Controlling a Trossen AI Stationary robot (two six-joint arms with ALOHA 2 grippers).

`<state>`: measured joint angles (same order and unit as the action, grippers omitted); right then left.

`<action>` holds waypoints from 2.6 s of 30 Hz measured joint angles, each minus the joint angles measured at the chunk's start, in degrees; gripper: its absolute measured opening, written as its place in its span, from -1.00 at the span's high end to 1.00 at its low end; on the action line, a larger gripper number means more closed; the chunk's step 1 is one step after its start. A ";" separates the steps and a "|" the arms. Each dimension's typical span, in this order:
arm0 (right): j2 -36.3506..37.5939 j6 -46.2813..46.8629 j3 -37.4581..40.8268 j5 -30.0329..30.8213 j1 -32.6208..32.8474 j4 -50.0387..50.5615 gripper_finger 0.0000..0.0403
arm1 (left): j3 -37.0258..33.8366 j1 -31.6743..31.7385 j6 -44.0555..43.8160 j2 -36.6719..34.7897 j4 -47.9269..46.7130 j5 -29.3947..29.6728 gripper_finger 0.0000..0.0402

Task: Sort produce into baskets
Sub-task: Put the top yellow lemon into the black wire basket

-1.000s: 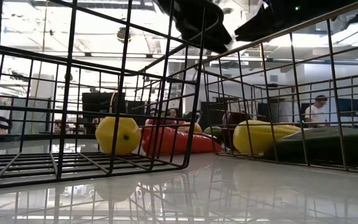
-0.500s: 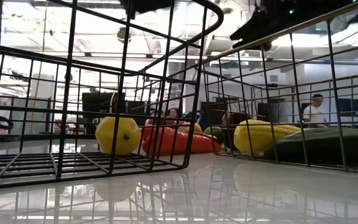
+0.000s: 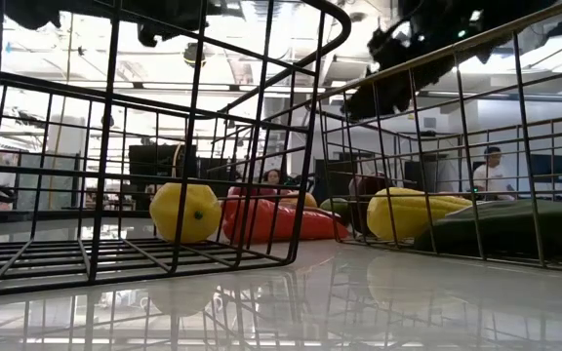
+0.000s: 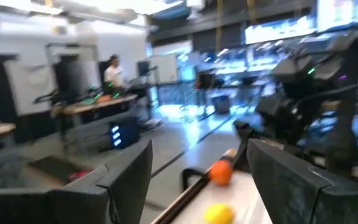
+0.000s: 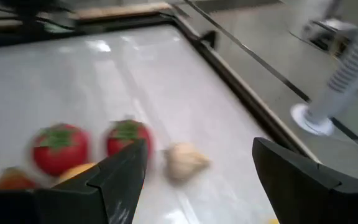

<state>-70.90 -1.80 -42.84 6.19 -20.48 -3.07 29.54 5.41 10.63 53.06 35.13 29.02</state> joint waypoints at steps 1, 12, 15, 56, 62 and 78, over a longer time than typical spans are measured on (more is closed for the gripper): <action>-0.96 -0.04 -0.67 -0.04 -1.66 0.87 -0.58 | -0.04 1.17 -0.41 -0.21 -0.85 -0.11 -0.25; -16.87 1.27 -8.96 1.10 -16.01 11.49 -0.58 | -0.09 12.62 -5.17 0.91 -6.35 -11.95 -0.25; -19.81 2.65 -9.97 1.43 -16.51 12.05 -0.58 | -0.09 12.87 -5.33 0.87 -6.17 -12.79 -0.25; -30.70 1.99 -9.32 -6.00 -15.94 15.39 -0.31 | -0.07 11.80 -5.99 -3.60 -12.45 -13.29 -0.25; -24.46 2.01 -9.18 -6.46 -14.00 18.56 -0.30 | -0.07 11.80 -6.36 -4.87 -14.60 -13.22 -0.25; -9.36 -0.39 -9.41 -18.51 11.11 2.31 -0.32 | -0.07 11.82 -8.54 -4.48 -16.42 -19.22 -0.25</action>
<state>-80.26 -2.20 -52.25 -12.32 -9.38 -0.77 29.47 17.23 2.10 48.58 18.72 9.79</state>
